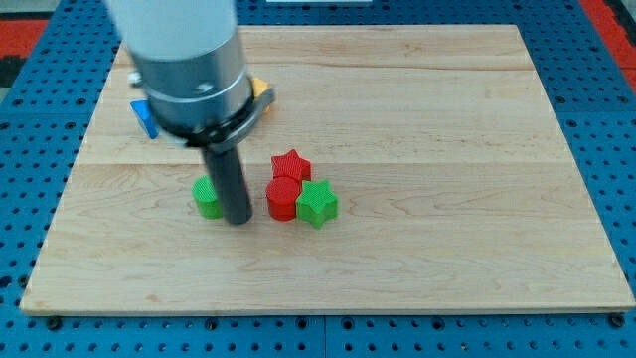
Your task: Push green circle to the blue triangle
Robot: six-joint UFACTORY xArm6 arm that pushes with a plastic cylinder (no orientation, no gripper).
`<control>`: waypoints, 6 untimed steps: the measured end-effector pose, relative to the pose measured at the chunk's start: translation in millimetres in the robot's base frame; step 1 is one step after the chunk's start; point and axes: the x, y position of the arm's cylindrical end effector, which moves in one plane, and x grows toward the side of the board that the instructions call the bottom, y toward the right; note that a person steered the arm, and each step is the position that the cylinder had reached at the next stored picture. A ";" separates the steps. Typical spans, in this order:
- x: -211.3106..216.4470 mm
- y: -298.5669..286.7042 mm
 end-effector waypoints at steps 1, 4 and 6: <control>-63.2 -36.0; 18.1 10.3; -11.9 -36.2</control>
